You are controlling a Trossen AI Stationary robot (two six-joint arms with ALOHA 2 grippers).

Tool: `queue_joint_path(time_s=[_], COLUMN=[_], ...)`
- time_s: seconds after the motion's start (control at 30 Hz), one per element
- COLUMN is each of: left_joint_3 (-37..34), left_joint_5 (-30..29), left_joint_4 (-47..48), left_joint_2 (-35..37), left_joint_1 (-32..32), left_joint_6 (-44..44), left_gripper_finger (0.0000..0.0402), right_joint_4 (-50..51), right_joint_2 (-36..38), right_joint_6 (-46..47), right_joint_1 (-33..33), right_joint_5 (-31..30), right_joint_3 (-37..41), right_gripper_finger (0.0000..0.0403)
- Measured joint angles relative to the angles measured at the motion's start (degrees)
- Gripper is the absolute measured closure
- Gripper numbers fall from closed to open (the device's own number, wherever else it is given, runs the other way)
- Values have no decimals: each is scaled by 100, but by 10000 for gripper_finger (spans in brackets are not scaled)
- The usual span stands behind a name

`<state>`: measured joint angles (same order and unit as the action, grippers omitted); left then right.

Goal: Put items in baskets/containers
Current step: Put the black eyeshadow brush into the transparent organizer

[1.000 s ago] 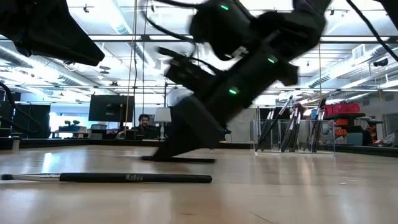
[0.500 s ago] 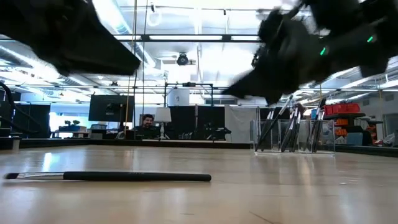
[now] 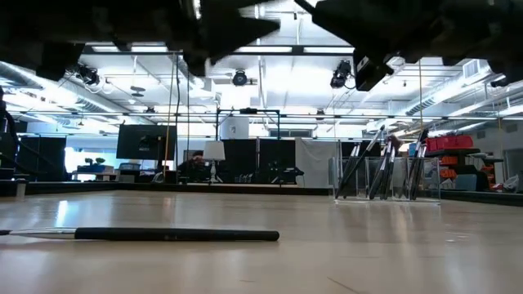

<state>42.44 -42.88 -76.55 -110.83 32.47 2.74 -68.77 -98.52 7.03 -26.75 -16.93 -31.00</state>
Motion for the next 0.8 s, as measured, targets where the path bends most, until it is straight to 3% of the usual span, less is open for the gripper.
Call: queue_joint_path(time_s=[0.13,0.43,0.7,0.8], left_joint_3=[2,169,304,304], left_joint_5=[602,1240,1322,1314], left_joint_4=[-643,-615,-195,-154], left_joint_2=[-19,-19,-23,-23], left_joint_1=[-110,-392,-434,-398], left_joint_6=[281,136,94,87], left_gripper_finger=[189,266,373,384], right_joint_4=[-12,-61,-47,4], right_joint_2=[0,7,7,8], right_joint_6=[-2,-2,-2,-2], right_joint_1=[-107,-159,-158,-161], right_joint_5=[-4,-4,-12,-11], right_joint_3=[0,-9,-11,-11], right_gripper_finger=[397,397,397,397])
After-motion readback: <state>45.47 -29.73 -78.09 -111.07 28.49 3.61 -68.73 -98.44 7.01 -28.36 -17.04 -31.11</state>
